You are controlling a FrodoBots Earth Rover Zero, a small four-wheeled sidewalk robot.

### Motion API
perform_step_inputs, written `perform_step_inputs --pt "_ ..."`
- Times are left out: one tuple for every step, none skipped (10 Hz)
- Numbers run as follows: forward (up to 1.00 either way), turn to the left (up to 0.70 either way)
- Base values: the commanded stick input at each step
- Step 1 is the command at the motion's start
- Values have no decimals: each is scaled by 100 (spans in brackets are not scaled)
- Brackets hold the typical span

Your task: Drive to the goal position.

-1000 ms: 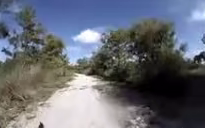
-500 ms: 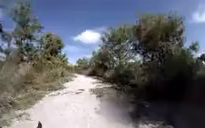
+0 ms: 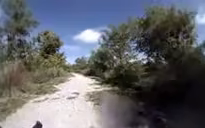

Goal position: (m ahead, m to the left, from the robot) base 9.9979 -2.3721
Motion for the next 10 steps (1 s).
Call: perform_step_inputs --pt "85 0" --pt "85 0" --pt "85 11" --pt "85 34" --pt "85 34" --pt "85 0" --pt "85 0" --pt "85 0" --pt "85 0" --pt "85 0"
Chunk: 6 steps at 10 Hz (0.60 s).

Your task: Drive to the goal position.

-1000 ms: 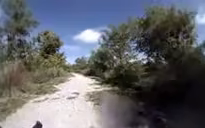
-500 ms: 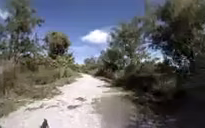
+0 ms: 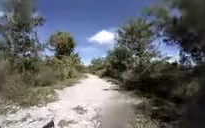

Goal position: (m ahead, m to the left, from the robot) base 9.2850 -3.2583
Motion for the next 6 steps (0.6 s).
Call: perform_step_inputs --pt "85 0" --pt "85 0" --pt "85 0" --pt "85 0" --pt "85 0" --pt "85 0"
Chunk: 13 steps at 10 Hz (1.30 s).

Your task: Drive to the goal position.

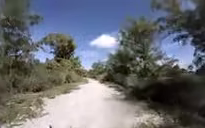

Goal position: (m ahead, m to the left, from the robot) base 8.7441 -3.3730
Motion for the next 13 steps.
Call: perform_step_inputs --pt "85 0" --pt "85 0" --pt "85 0" --pt "84 0" --pt "84 0" --pt "84 0" --pt "84 0" --pt "84 0" --pt "84 0" --pt "84 0" --pt "84 0" --pt "84 0" --pt "84 3"
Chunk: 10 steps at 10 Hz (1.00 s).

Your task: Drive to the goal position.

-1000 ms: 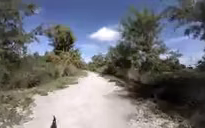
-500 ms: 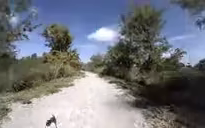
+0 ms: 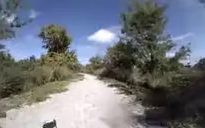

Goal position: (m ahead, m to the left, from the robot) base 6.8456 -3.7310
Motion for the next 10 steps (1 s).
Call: perform_step_inputs --pt "84 33" --pt "84 33" --pt "84 0" --pt "84 0" --pt "84 0" --pt "84 0" --pt "84 0" --pt "84 0" --pt "84 0" --pt "84 0"
